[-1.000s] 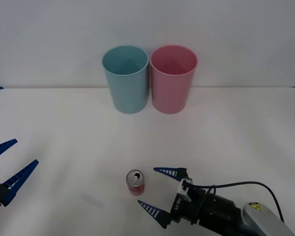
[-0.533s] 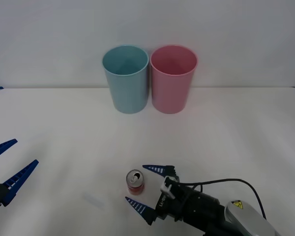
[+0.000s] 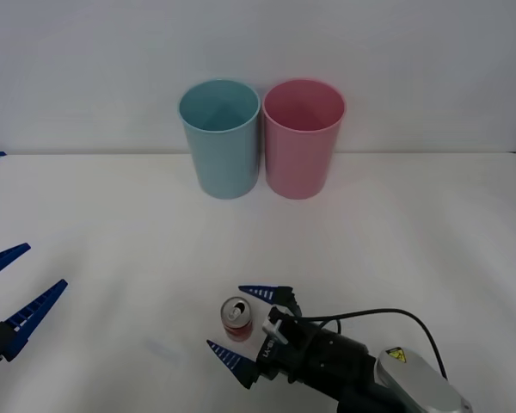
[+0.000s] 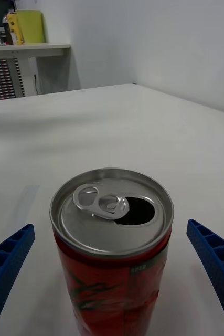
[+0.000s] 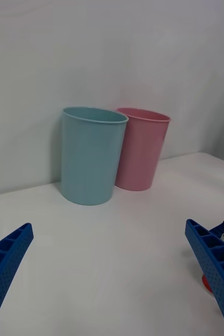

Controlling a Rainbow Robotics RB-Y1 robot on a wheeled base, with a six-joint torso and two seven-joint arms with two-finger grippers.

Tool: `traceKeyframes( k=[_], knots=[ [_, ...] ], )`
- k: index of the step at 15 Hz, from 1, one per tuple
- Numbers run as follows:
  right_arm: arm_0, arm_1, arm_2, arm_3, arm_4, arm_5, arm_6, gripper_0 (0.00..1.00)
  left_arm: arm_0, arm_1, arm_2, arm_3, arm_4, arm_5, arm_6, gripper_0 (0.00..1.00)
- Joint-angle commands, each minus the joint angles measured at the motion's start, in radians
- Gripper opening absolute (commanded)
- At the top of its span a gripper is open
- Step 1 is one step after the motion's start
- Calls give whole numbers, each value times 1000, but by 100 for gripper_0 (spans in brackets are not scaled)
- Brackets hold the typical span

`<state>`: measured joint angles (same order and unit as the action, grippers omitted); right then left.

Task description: Grasp the object on the table and drop it into the matching bin: aluminum can to the light blue bin, PET bottle to the pink bin.

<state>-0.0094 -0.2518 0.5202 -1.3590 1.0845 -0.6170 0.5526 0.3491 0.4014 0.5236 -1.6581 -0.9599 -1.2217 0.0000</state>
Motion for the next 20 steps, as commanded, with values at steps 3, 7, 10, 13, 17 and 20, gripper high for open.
traceKeyframes(
  k=[3,7,10,13,17,20],
  knots=[
    [-1,-1,1,0,0,2,0,100,0,0,0,0,0,0,0,100],
    [-1,0,3,0,0,2,9,1,0,0,0,0,0,0,0,100],
    [-4,0,3,0,0,2,10,0,0,0,0,0,0,0,0,100],
    [-4,0,3,0,0,2,6,0,0,0,0,0,0,0,0,100],
    [-10,0,3,0,-8,-4,0,0,0,0,0,0,0,0,0,100],
    [-12,-4,-12,-5,-28,-29,-10,0,0,0,0,0,0,0,0,100]
  ],
)
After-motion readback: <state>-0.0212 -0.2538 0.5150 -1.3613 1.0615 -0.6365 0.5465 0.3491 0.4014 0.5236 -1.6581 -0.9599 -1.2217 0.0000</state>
